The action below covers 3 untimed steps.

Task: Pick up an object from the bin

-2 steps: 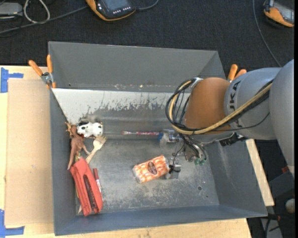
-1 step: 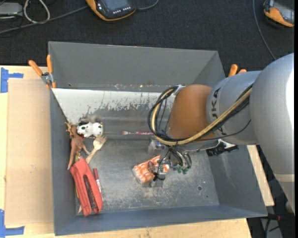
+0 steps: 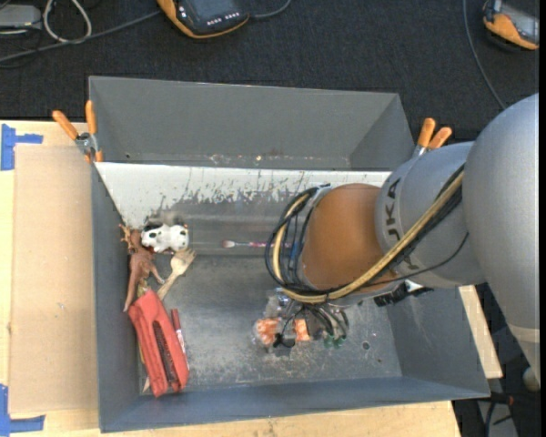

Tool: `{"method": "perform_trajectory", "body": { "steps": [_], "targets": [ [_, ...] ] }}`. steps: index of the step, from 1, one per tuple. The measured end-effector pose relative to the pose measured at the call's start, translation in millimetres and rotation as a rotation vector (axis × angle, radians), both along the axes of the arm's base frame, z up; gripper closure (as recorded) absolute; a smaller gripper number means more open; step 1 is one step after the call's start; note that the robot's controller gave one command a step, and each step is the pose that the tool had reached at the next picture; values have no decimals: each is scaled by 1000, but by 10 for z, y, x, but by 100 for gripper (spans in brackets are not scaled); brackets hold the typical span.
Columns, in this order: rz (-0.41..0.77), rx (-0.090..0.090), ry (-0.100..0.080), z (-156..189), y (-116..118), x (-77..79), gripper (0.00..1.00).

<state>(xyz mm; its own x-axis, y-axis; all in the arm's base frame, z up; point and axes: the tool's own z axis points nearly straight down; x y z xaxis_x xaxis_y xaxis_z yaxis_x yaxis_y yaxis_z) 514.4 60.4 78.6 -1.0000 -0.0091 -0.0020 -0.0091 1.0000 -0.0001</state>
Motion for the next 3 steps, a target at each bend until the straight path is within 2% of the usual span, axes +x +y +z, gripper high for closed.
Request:
{"method": "perform_trajectory", "body": {
  "steps": [1, 2, 3],
  "targets": [
    [0, 0, 0, 0, 0, 0, 100],
    [9, 0, 7, 563, -30, -57, 100],
    [39, -1, 8, 1249, -12, -9, 100]
  ]
}}
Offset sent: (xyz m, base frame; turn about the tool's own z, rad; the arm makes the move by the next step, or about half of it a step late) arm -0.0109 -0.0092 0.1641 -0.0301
